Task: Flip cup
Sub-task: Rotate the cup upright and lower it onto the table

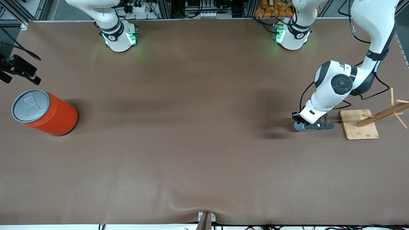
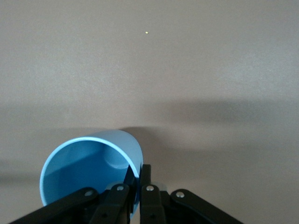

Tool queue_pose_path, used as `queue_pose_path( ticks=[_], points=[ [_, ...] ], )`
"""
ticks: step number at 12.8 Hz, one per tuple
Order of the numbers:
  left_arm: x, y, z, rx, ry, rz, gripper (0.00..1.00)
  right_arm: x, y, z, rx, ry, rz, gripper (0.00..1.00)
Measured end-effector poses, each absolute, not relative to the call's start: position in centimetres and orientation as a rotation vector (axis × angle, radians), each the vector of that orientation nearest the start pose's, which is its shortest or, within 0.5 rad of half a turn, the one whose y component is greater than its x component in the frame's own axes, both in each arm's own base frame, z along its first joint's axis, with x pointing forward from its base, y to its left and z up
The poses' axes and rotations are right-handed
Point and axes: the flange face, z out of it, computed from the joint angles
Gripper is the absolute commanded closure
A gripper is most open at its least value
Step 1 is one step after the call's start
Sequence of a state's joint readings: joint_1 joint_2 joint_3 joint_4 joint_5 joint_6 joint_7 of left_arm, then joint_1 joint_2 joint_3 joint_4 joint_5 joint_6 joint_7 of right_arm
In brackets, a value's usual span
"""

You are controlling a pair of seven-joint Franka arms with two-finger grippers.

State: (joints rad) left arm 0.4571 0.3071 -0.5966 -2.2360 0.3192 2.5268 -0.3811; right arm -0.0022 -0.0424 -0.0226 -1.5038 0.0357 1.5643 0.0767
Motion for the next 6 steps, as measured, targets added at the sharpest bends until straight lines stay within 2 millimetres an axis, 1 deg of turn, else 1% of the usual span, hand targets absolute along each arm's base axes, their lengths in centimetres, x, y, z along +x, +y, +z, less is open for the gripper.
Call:
queue_pose_path(
  ticks=[2, 3, 4, 5, 6],
  points=[
    [54.3, -8.5, 26.0, -3.135, -0.058, -0.091, 0.00, 54.0, -1.0, 67.9, -3.094, 0.154, -0.157, 0.00],
    [54.5, -9.1, 26.3, -3.131, -0.078, -0.080, 0.00, 54.0, -1.0, 67.9, -3.095, 0.154, -0.157, 0.00],
    [54.7, -10.1, 27.1, -3.124, -0.117, -0.064, 0.00, 54.0, -1.0, 67.9, -3.095, 0.154, -0.156, 0.00],
    [55.0, -11.4, 28.4, -3.116, -0.164, -0.071, 0.00, 54.0, -1.0, 67.9, -3.095, 0.154, -0.156, 0.00],
    [55.3, -12.8, 30.3, -3.106, -0.196, -0.105, 0.00, 54.0, -1.0, 67.9, -3.095, 0.154, -0.155, 0.00]
  ],
)
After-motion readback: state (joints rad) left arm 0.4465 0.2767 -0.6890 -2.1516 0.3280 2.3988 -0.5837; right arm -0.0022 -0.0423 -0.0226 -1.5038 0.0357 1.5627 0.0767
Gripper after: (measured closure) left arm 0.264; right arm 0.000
